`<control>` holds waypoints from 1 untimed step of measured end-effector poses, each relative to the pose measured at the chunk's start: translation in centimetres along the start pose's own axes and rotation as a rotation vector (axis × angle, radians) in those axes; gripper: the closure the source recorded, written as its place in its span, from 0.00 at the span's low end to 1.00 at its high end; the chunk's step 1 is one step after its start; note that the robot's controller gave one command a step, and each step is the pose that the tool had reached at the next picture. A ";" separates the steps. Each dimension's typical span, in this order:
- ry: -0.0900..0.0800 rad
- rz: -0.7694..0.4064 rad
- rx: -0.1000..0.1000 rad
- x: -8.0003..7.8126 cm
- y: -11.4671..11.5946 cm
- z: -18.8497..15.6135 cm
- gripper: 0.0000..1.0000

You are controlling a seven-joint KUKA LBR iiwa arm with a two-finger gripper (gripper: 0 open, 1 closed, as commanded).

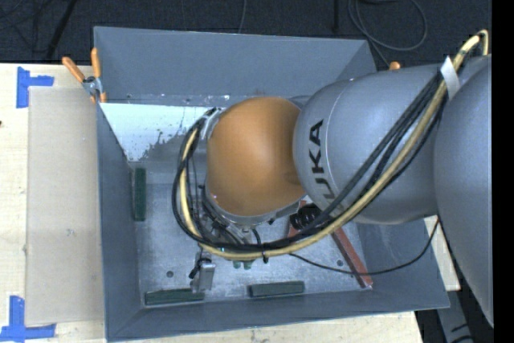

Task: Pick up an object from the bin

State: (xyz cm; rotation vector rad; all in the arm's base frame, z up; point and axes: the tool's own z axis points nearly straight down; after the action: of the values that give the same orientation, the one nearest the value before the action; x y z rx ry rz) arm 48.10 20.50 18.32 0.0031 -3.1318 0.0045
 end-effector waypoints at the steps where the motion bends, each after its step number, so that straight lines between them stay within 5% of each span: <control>1: -0.018 -0.114 -0.004 0.7 2.8 11.4 0.00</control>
Offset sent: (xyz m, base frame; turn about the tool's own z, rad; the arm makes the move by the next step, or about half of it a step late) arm -0.0114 0.0273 -0.1132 -0.1174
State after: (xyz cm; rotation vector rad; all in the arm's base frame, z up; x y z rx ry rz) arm 47.24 23.26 6.91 0.1831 -3.1440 -0.0032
